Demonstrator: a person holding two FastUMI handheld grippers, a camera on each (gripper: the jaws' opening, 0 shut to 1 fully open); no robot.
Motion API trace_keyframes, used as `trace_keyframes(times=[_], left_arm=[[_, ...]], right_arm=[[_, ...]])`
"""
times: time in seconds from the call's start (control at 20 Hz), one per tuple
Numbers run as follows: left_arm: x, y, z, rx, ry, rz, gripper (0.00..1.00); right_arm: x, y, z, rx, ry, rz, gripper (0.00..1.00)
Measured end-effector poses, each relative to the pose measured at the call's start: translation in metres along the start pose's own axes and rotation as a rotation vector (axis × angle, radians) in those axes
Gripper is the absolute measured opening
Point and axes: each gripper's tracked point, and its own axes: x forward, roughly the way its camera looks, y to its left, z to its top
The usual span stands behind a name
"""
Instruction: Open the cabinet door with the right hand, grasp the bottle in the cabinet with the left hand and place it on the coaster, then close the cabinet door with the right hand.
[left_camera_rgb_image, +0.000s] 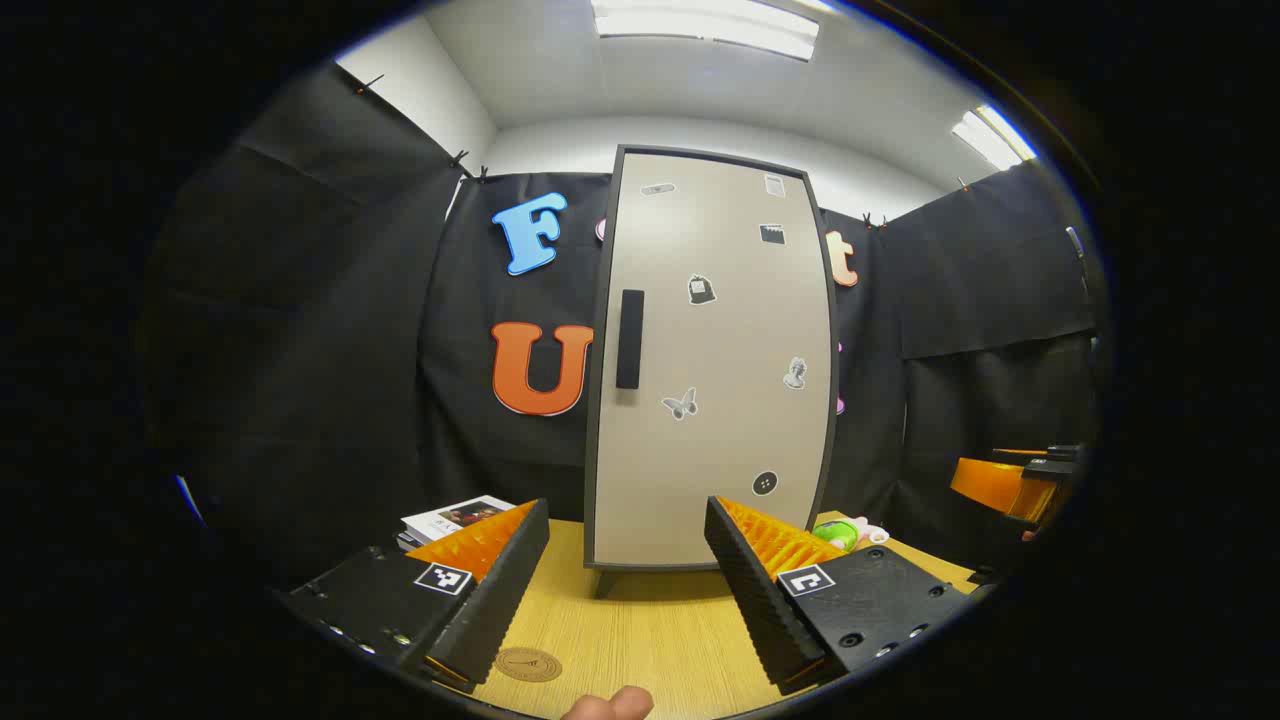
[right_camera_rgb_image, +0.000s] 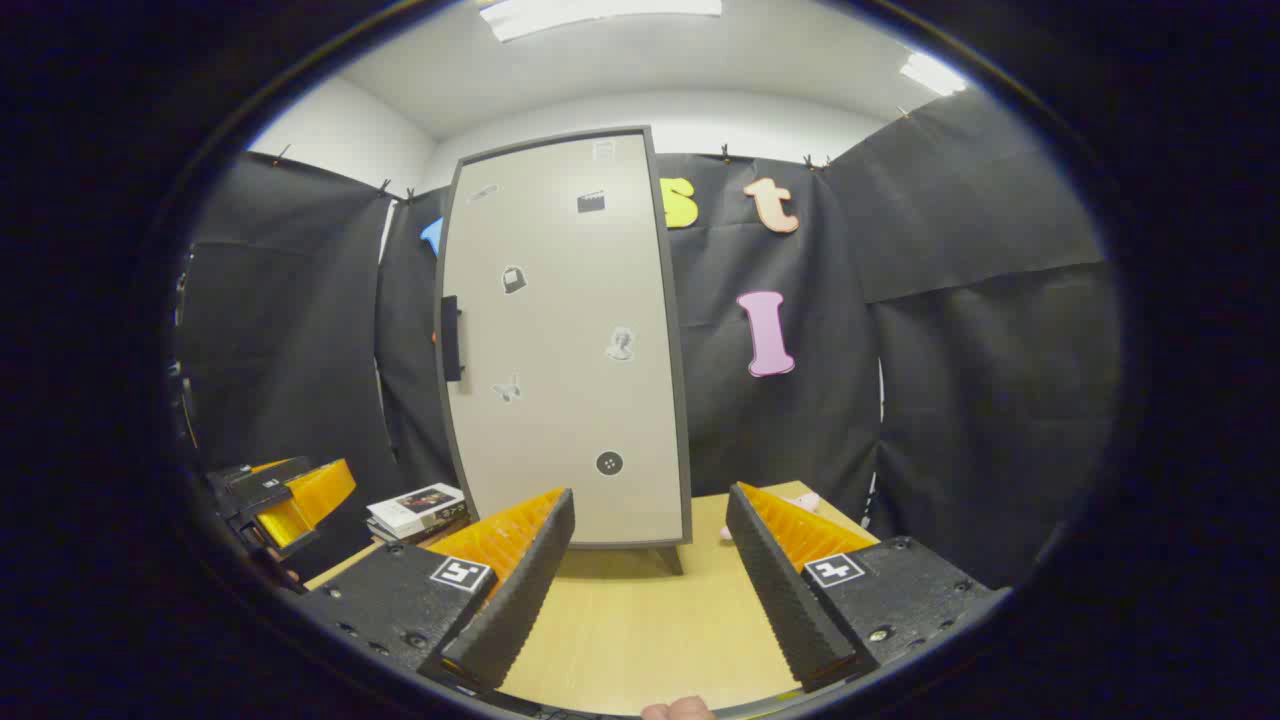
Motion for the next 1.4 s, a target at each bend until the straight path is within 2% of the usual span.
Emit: trace_keyframes(times=[0.4,0.45,0.5,1.0,1.2,1.25,1.3,1.35,1.4], left_arm=[[-0.001,-0.002,0.006,0.008,-0.012,-0.009,0.95],[-0.001,-0.002,0.005,0.01,-0.013,-0.01,0.95],[-0.001,-0.002,0.006,0.013,-0.014,-0.01,0.95],[-0.002,-0.003,0.007,0.033,-0.026,-0.003,0.95],[-0.004,-0.003,0.006,0.028,-0.021,-0.001,0.95],[-0.005,-0.003,0.006,0.031,-0.019,0.0,0.95],[-0.007,-0.003,0.006,0.033,-0.018,0.001,0.95],[-0.01,-0.001,0.006,0.036,-0.015,0.004,0.95],[-0.014,-0.001,0.005,0.039,-0.014,0.003,0.95]], right_arm=[[-0.004,0.009,0.0,-0.004,-0.005,-0.002,0.94],[-0.004,0.008,0.0,-0.007,-0.001,-0.002,0.99],[-0.004,0.009,0.0,-0.008,0.001,0.0,0.95],[-0.005,0.009,-0.002,-0.019,0.017,0.006,0.95],[0.004,0.025,0.006,-0.028,0.013,0.049,0.94],[0.01,0.031,0.011,-0.034,0.007,0.064,0.99],[0.017,0.039,0.016,-0.04,-0.005,0.087,0.95],[0.025,0.047,0.021,-0.047,-0.009,0.11,0.99],[0.033,0.057,0.024,-0.051,-0.011,0.137,0.99]])
